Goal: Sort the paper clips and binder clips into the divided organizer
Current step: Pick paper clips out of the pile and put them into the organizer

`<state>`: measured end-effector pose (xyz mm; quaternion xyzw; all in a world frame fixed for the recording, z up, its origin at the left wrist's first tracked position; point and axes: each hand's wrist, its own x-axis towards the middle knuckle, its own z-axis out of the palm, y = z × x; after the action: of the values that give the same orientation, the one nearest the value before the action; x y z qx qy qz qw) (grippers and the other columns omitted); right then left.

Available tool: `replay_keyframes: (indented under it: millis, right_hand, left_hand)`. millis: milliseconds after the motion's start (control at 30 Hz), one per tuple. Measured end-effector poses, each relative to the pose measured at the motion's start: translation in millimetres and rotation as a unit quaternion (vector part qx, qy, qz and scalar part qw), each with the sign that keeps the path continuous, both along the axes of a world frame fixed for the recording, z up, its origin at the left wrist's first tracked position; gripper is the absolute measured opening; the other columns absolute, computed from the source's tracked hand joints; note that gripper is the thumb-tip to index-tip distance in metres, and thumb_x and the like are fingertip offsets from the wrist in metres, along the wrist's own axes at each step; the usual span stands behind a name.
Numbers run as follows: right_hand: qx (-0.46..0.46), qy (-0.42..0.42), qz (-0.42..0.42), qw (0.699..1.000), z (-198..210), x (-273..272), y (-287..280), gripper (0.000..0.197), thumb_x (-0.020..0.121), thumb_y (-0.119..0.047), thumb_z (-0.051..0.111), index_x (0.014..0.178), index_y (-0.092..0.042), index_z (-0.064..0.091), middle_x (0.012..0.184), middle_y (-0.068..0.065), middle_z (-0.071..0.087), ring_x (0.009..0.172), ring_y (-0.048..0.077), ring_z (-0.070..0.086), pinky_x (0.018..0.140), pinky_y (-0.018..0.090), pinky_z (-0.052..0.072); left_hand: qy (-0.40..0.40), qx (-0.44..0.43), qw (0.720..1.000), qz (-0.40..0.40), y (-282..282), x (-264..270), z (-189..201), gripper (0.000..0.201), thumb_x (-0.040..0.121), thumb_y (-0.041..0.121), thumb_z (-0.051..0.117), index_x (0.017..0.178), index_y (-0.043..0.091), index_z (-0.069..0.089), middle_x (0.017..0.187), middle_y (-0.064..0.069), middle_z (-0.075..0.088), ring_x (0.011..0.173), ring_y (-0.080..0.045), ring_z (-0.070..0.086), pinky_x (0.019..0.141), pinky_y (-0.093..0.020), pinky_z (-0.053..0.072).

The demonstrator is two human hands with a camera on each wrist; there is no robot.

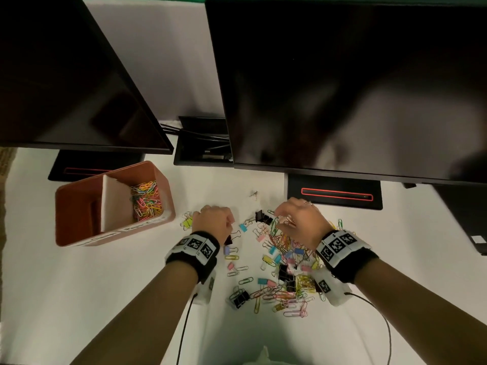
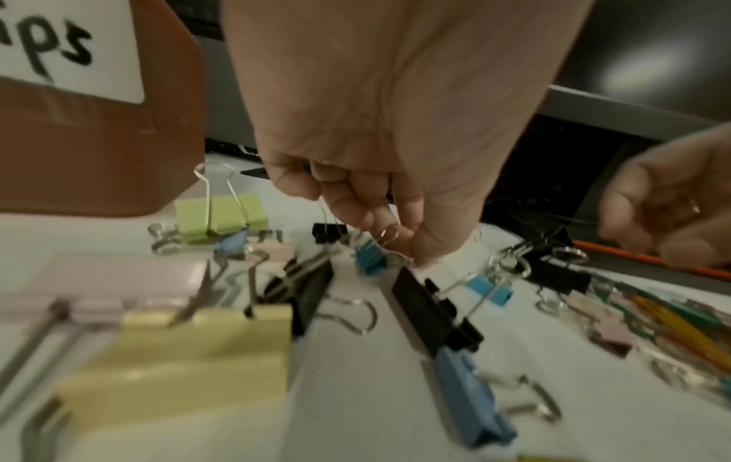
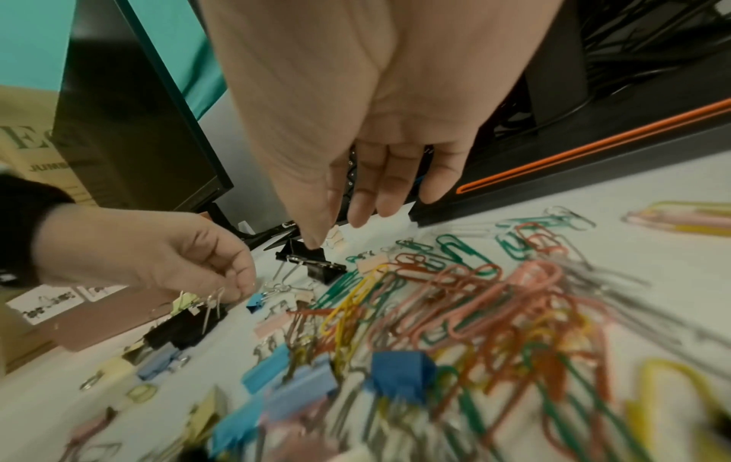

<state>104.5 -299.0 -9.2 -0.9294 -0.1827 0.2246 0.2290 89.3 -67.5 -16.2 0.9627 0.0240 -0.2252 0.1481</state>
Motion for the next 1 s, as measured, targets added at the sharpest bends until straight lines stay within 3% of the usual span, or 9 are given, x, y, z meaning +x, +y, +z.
replay_keyframes:
  millis: [100,233,367,467,600,733,1000]
  right_hand:
    - [0.007,0.012,0.033,0.999,0.9,-12.4,-7.3,0.022,0.085,-0.029,0.062,0.107,-0.024,0.06,0.098,-0.005,0.061,0.087,0.012,0.056,0.084,0.037,0.051]
    - [-0.02,0.01,0.081,0.996,-0.9,-31.7,-5.9,0.026,0.086,-0.037,0.058,0.108,-0.025,0.061,0.098,-0.005,0.064,0.089,0.014,0.058,0.083,0.037,0.051]
    - [-0.089,0.007,0.06,0.994,-0.9,-43.3,7.9,0.041,0.085,-0.054,0.053,0.112,-0.023,0.057,0.108,-0.001,0.061,0.099,0.018,0.056,0.09,0.038,0.048]
    - [-0.142,0.008,0.033,0.989,-1.7,-42.6,24.6,0.047,0.082,-0.059,0.053,0.112,-0.023,0.054,0.114,-0.001,0.057,0.106,0.021,0.054,0.093,0.04,0.043]
    - [-0.155,0.023,0.023,0.987,-3.3,-37.5,38.1,0.033,0.086,-0.048,0.054,0.11,-0.024,0.054,0.117,-0.001,0.053,0.111,0.022,0.051,0.096,0.043,0.038]
    - [-0.127,0.002,0.008,0.992,-6.1,-37.2,38.9,0.018,0.09,-0.03,0.051,0.107,-0.025,0.057,0.114,-0.003,0.058,0.107,0.023,0.053,0.094,0.04,0.038]
    - [-0.066,0.038,-0.021,0.997,-6.5,-41.7,25.8,0.022,0.087,-0.02,0.06,0.107,-0.018,0.054,0.102,0.003,0.064,0.092,0.022,0.057,0.082,0.032,0.049]
  left_hand:
    - [-0.036,-0.055,0.998,-0.006,9.1,-4.9,10.4,0.011,0.087,0.023,0.054,0.09,0.027,0.064,0.09,0.006,0.059,0.095,-0.018,0.047,0.086,-0.036,0.041]
    - [-0.101,-0.159,0.981,-0.05,23.6,-26.7,27.1,0.008,0.085,0.015,0.06,0.084,0.022,0.064,0.085,0.006,0.058,0.084,-0.014,0.048,0.081,-0.029,0.038]
    - [-0.056,-0.197,0.975,-0.088,30.4,-75.2,24.8,0.004,0.085,0.022,0.063,0.088,0.024,0.064,0.079,0.012,0.058,0.077,-0.007,0.051,0.074,-0.023,0.042]
    - [-0.015,-0.176,0.98,-0.089,30.3,-105.0,5.9,0.017,0.085,0.024,0.063,0.101,0.027,0.063,0.081,0.014,0.059,0.077,-0.007,0.05,0.074,-0.021,0.042]
    - [-0.039,-0.135,0.987,-0.075,20.1,-119.5,-12.9,0.027,0.084,0.023,0.064,0.111,0.025,0.063,0.085,0.007,0.066,0.079,-0.011,0.052,0.076,-0.024,0.04]
    - [-0.068,-0.137,0.988,-0.014,12.2,-120.1,-25.4,0.012,0.083,0.022,0.065,0.094,0.019,0.067,0.083,0.0,0.067,0.081,-0.021,0.058,0.077,-0.032,0.049]
    - [-0.027,-0.127,0.991,-0.016,7.8,-110.9,-26.4,0.012,0.088,0.024,0.057,0.09,0.015,0.063,0.097,-0.002,0.058,0.092,-0.019,0.052,0.078,-0.037,0.05]
